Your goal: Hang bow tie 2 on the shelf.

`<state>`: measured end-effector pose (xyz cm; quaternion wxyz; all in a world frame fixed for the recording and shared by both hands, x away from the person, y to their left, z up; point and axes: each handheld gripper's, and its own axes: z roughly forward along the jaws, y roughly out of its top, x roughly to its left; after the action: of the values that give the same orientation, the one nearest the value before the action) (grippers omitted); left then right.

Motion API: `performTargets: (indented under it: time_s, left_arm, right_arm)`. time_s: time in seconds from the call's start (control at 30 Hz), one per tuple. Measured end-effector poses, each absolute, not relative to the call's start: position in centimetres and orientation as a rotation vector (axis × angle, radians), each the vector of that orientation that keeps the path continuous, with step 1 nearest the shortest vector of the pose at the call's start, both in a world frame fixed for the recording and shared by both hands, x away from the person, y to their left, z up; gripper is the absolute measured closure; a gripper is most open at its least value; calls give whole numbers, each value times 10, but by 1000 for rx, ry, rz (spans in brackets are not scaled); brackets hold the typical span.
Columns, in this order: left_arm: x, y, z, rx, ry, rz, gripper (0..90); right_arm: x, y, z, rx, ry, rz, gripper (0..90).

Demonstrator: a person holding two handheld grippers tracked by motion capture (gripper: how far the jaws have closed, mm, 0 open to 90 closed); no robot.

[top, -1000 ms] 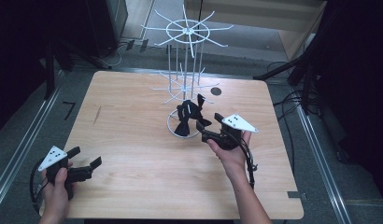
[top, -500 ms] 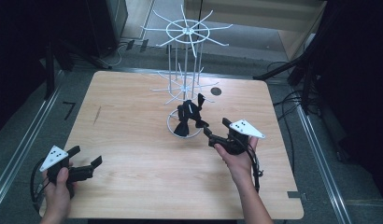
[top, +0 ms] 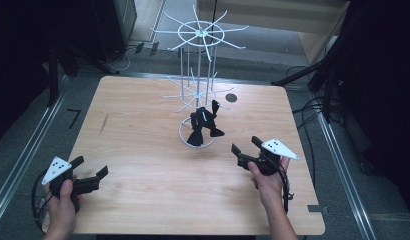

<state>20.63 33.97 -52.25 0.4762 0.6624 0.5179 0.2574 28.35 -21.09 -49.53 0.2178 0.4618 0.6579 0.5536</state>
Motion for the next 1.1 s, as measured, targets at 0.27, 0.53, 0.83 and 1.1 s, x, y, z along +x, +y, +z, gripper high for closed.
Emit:
performTargets:
  time_s: [0.27, 0.53, 0.83, 1.1]
  left_arm:
    - [206, 340, -522, 1619, 1267, 631, 0]
    - [206, 340, -522, 1616, 1266, 632, 0]
    - [206, 340, -522, 1615, 1267, 634, 0]
    - [206, 340, -522, 1615, 1265, 636, 0]
  right_arm:
    - [275, -234, -507, 1259, 1785, 1529, 152]
    - [260, -265, -519, 1292, 1800, 1479, 145]
    - [247, -293, -527, 1331, 1801, 1462, 143]
    - [233, -301, -531, 1326, 1837, 1428, 142]
